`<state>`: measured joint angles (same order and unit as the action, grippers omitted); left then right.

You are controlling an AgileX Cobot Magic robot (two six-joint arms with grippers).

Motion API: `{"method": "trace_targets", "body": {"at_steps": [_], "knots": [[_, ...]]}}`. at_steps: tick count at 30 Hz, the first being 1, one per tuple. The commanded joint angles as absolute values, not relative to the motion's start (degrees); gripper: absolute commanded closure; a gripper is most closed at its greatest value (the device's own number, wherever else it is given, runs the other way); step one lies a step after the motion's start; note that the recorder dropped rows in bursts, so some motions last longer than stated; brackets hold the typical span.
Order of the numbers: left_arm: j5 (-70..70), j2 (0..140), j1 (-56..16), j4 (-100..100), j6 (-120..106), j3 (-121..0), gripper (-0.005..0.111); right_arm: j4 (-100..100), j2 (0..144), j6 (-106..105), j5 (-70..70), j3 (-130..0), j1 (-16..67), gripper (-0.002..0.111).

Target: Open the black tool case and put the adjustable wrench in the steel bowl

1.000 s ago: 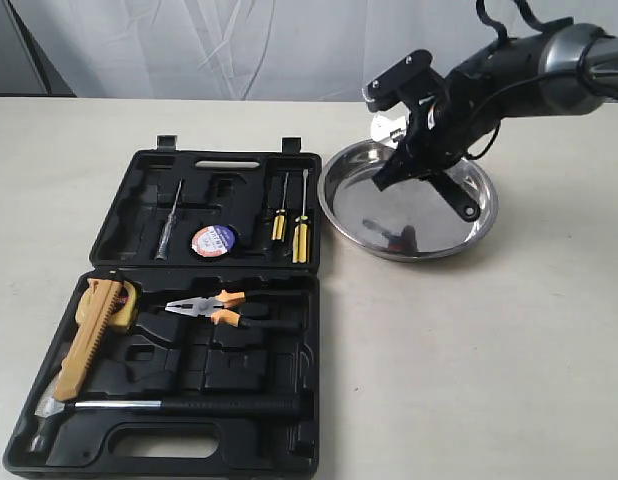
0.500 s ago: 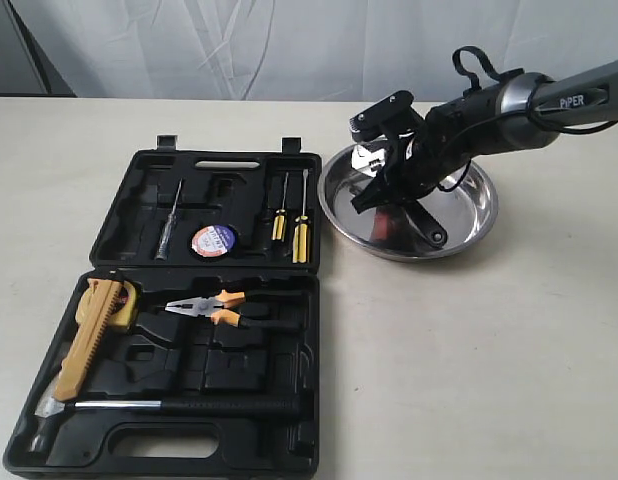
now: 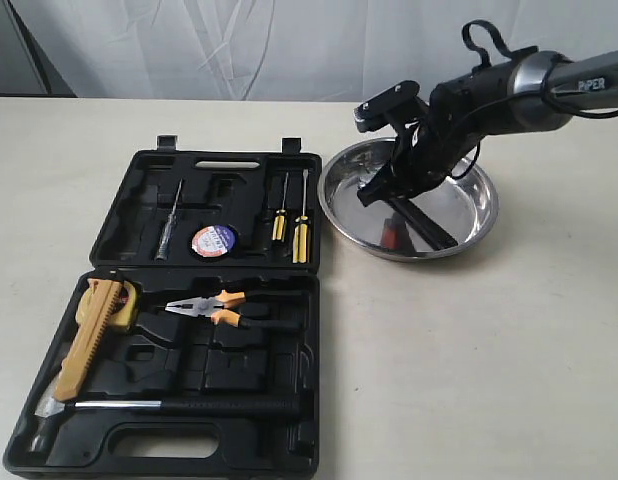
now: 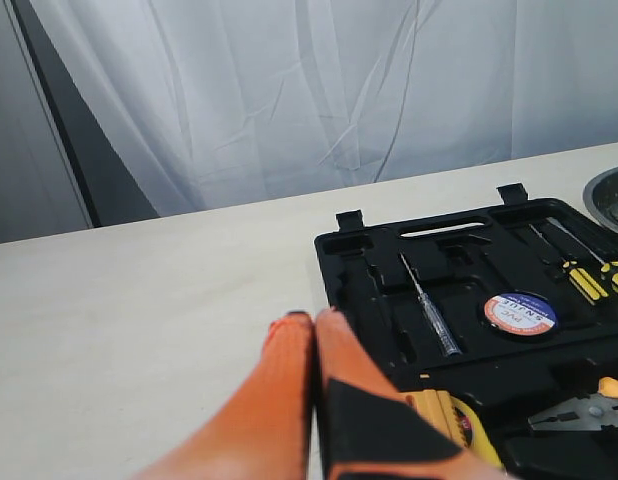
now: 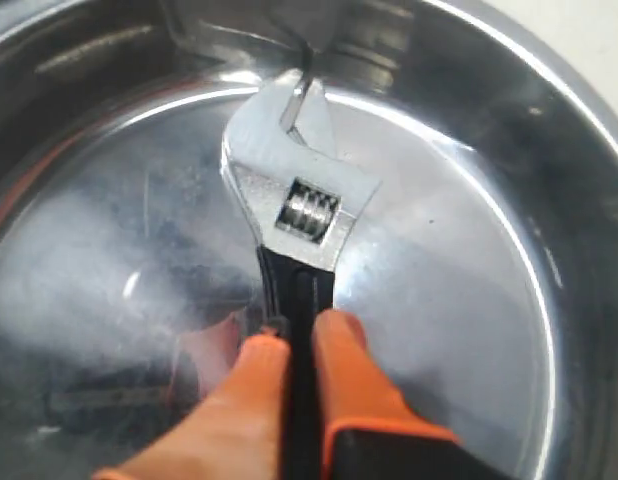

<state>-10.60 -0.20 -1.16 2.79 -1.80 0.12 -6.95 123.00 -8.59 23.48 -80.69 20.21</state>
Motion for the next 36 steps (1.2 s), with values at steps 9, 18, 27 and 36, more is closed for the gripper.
{"method": "trace_targets", "body": {"at_steps": [9,18,27,36], "knots": [[-10.25,0.0,-1.22,2.71,-1.72,0.0,0.106,-6.95,90.62,4.62,18.64,-56.87,20.05,0.108],[-10.25,0.0,-1.22,2.71,-1.72,0.0,0.106,2.12,58.22,10.02,32.39,-40.1,21.52,0.108],[-10.25,0.0,-1.22,2.71,-1.72,0.0,0.106,2.12,39.95,10.02,56.8,-39.77,21.52,0.108],[-10.25,0.0,-1.22,2.71,-1.72,0.0,0.106,0.92,27.46,8.31,51.72,-39.16,20.59,0.108]]}}
